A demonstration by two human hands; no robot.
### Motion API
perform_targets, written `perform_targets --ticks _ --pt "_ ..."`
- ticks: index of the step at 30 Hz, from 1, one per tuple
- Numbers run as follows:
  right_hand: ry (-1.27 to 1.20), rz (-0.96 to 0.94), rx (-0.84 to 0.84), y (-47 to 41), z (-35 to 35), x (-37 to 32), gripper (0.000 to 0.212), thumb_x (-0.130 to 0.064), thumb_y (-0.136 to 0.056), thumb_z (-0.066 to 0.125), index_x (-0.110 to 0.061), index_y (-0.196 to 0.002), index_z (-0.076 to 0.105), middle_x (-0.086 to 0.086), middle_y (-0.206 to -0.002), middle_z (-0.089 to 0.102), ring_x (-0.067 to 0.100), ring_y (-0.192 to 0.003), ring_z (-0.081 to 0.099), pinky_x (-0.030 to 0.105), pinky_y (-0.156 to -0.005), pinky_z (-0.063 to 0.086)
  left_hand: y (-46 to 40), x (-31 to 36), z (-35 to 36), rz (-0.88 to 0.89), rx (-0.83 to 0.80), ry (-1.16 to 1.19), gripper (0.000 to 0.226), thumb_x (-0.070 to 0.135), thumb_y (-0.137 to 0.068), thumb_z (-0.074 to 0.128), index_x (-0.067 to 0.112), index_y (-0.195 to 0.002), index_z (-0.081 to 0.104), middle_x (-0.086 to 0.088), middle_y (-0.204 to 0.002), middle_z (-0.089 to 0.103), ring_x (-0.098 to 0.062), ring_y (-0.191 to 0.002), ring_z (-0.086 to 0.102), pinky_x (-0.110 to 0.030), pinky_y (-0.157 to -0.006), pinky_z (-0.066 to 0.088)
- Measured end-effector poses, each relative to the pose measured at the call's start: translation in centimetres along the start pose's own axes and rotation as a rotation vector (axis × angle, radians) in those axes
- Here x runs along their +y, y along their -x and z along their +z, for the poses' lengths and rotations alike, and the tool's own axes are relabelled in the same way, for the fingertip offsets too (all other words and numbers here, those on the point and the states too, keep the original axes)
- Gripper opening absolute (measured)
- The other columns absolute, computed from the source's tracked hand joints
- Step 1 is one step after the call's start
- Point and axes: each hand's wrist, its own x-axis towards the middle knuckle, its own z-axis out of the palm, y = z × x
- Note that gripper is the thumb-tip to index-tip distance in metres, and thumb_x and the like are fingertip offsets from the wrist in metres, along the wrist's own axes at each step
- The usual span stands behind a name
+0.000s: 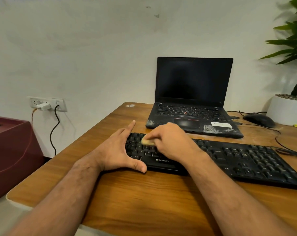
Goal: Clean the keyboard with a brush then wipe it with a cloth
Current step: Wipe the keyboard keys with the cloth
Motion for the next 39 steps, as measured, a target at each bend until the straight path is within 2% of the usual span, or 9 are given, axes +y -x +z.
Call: perform_targets --ticks 3,8,14,18,22,28,31,34,39 --pt "0.163 0.142 0.096 -0.1 -0.6 0.7 0.037 -0.014 -0.096 0.053 -0.035 -0.119 0.074 -0.004 -0.113 0.074 0.019 -0.118 0.056 0.037 -0.100 0.050 0.0 0.1 0.0 -0.007 -0.001 0.014 0.160 0.087 -0.029 0.076 0.041 -0.157 -0.008 0.010 -0.161 0.021 -0.009 -0.145 0.026 -0.038 -0.120 0.025" --pt "0.051 -0.087 -0.084 0.8 -0.4 -0.6 0.034 -0.033 -0.105 0.046 -0.035 -0.133 0.064 -0.014 -0.145 0.055 0.016 -0.128 0.046 0.038 -0.114 0.036 0.1 0.1 -0.1 0.005 -0.011 -0.007 0.156 0.095 -0.030 0.066 0.044 -0.155 -0.010 0.008 -0.165 0.015 -0.012 -0.148 0.021 -0.041 -0.121 0.025" --pt "0.198 0.229 0.068 -0.3 -0.7 0.7 0.037 -0.011 -0.091 0.058 -0.029 -0.119 0.075 0.000 -0.110 0.072 0.022 -0.105 0.062 0.040 -0.094 0.054 0.1 0.4 -0.2 -0.015 -0.036 -0.039 0.158 0.091 -0.031 0.071 0.041 -0.156 -0.012 0.010 -0.165 0.012 -0.010 -0.148 0.021 -0.040 -0.123 0.021" --pt "0.039 0.120 0.111 1.0 -1.6 0.9 0.030 -0.021 -0.101 0.053 -0.028 -0.125 0.070 -0.005 -0.122 0.061 0.015 -0.113 0.055 0.035 -0.105 0.045 0.1 0.3 -0.2 0.006 -0.011 -0.044 0.158 0.092 -0.031 0.071 0.043 -0.155 -0.014 0.008 -0.166 0.011 -0.010 -0.150 0.018 -0.039 -0.123 0.020" --pt "0.016 -0.066 -0.001 0.9 -0.2 -0.8 0.027 -0.032 -0.100 0.057 -0.035 -0.122 0.071 -0.012 -0.121 0.069 0.015 -0.113 0.056 0.038 -0.105 0.044 0.2 0.9 0.3 0.039 -0.013 -0.118 0.154 0.098 -0.032 0.063 0.045 -0.153 -0.017 0.006 -0.167 0.004 -0.010 -0.152 0.008 -0.040 -0.124 0.017" --pt "0.214 0.344 0.152 0.2 -1.0 2.2 0.027 -0.013 -0.094 0.058 -0.025 -0.107 0.078 0.001 -0.096 0.075 0.019 -0.089 0.065 0.036 -0.085 0.058 0.0 1.3 0.2 0.026 -0.016 -0.129 0.155 0.095 -0.033 0.065 0.043 -0.154 -0.015 0.011 -0.164 0.013 -0.010 -0.147 0.019 -0.040 -0.122 0.021" --pt "0.070 0.229 0.156 1.0 -1.7 1.8 0.030 -0.018 -0.098 0.056 -0.027 -0.121 0.073 -0.003 -0.117 0.072 0.017 -0.110 0.063 0.036 -0.101 0.051 -0.1 1.1 0.2 0.042 -0.017 -0.103 0.153 0.094 -0.034 0.067 0.045 -0.155 -0.013 0.012 -0.164 0.013 -0.009 -0.147 0.019 -0.041 -0.122 0.022" --pt "0.020 0.028 -0.009 0.9 -0.4 0.1 0.031 -0.038 -0.100 0.052 -0.036 -0.127 0.068 -0.010 -0.134 0.064 0.017 -0.120 0.054 0.042 -0.109 0.043 0.0 1.0 0.3 0.063 -0.020 -0.080 0.151 0.092 -0.036 0.069 0.044 -0.155 -0.010 0.013 -0.163 0.014 -0.007 -0.146 0.020 -0.037 -0.121 0.023" --pt "0.139 0.260 0.096 0.0 -0.8 1.4 0.035 -0.013 -0.092 0.057 -0.030 -0.115 0.076 0.001 -0.106 0.076 0.022 -0.103 0.065 0.039 -0.094 0.055 -0.1 1.0 0.3 0.063 -0.012 -0.069 0.149 0.091 -0.035 0.071 0.045 -0.156 -0.004 0.013 -0.161 0.019 -0.008 -0.144 0.024 -0.041 -0.121 0.025"
